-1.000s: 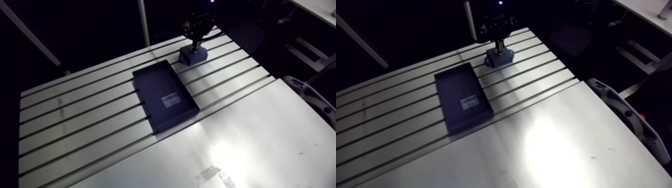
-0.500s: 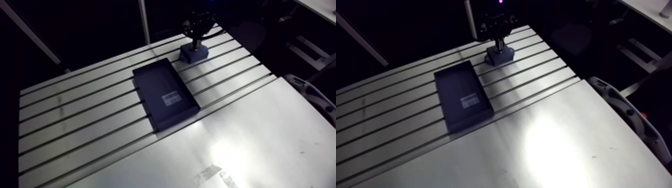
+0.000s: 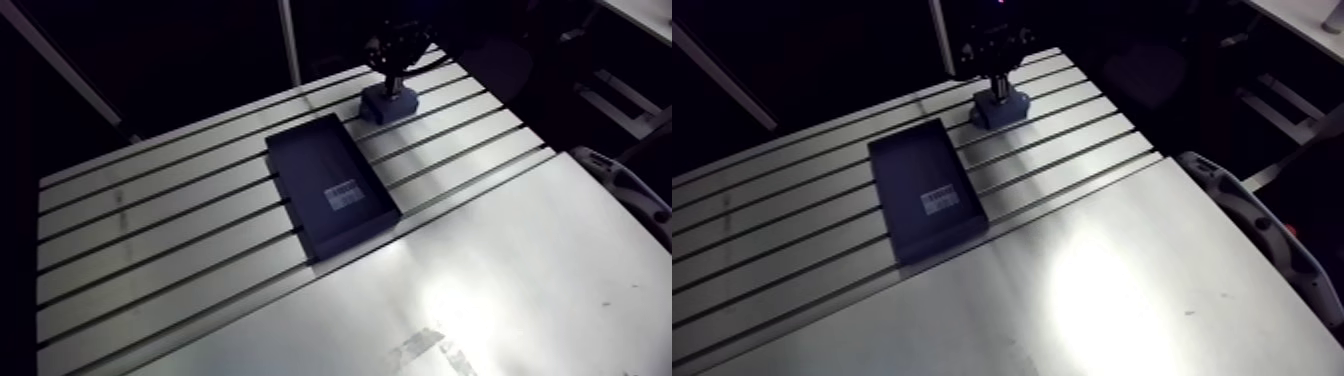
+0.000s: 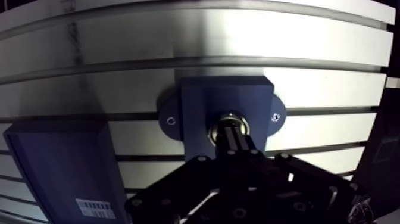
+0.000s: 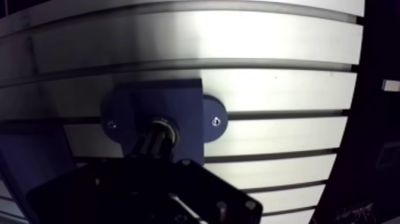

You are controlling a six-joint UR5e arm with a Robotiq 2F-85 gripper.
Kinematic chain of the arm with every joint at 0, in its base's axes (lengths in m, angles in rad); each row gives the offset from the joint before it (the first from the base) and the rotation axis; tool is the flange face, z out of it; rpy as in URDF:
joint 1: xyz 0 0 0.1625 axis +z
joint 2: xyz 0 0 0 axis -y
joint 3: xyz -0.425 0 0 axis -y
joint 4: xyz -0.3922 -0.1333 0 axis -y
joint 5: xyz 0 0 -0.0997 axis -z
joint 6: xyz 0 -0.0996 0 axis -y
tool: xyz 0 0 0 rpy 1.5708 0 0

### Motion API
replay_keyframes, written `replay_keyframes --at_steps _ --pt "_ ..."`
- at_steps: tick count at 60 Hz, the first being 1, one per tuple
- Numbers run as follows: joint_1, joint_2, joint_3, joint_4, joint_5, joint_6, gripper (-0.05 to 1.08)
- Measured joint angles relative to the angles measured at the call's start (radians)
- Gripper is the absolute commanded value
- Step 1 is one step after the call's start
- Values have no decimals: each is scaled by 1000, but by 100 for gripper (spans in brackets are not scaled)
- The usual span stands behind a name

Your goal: Pick up the bearing and press it into the housing until flush.

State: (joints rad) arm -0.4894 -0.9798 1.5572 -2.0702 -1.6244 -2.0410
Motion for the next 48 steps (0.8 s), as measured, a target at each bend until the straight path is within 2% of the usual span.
replay_keyframes --at_steps 48 --pt "1 8 -8 1 0 -2 108"
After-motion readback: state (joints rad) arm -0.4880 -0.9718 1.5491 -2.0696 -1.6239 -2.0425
